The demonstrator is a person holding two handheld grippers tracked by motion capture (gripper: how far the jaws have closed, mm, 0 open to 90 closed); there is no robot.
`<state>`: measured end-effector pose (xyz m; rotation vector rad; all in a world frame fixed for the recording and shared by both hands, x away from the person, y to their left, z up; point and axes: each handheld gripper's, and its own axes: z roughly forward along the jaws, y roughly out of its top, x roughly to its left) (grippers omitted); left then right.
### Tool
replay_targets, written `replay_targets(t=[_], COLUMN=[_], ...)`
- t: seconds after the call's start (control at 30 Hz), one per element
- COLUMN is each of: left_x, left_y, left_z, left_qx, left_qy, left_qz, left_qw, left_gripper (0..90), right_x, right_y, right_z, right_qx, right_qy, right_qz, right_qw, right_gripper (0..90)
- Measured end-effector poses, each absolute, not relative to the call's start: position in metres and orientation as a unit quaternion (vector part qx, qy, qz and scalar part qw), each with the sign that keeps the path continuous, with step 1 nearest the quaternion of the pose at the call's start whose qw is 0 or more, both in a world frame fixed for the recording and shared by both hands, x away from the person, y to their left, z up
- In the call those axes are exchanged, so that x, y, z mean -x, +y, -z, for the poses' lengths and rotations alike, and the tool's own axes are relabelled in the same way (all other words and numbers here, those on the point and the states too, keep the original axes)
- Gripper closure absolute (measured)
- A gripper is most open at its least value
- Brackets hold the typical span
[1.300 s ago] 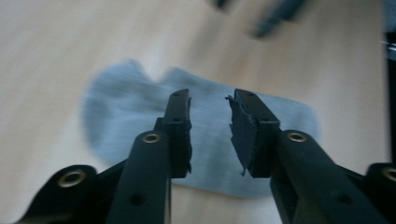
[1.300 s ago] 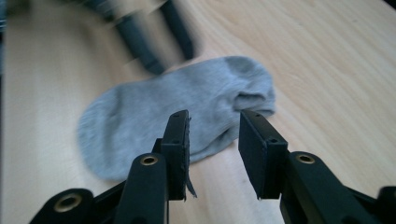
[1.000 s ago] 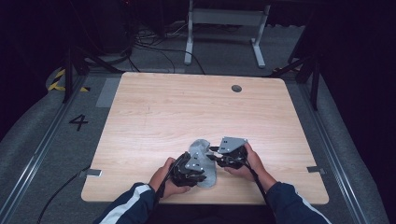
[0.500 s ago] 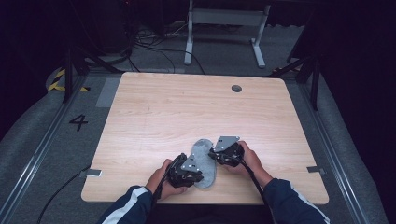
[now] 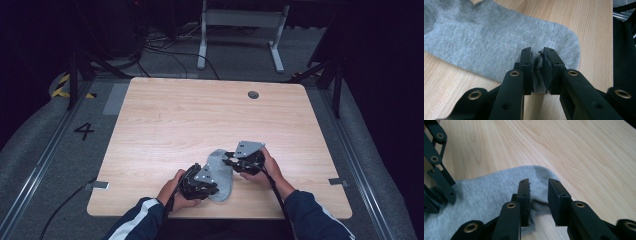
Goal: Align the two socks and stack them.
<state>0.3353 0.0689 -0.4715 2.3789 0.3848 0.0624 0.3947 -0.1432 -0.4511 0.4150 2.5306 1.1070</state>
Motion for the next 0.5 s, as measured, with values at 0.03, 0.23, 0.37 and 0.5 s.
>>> replay_targets(t=[0.03,0.23,0.37,0.5], left_x=[-0.336,-0.337,-0.337,-0.336], left_y=[0.069,0.069,0.069,0.068], left_z=[0.472,0.472,0.472,0.471], left_qx=[-0.922,-0.921,-0.921,-0.923], left_qy=[0.148,0.149,0.151,0.152], left_qz=[-0.022,-0.018,-0.013,-0.016], left_qw=[0.358,0.358,0.358,0.353], left_gripper=[78.6,79.6,79.8,79.9], right_x=[-0.396,-0.415,-0.414,-0.413], right_y=[-0.141,-0.15,-0.151,-0.15], right_z=[0.454,0.468,0.469,0.47], right_qx=[-0.149,-0.191,-0.195,-0.189], right_qy=[0.895,0.9,0.901,0.903], right_qz=[-0.386,-0.36,-0.356,-0.35], right_qw=[0.169,0.152,0.152,0.165], right_gripper=[73.6,80.2,81.4,82.1])
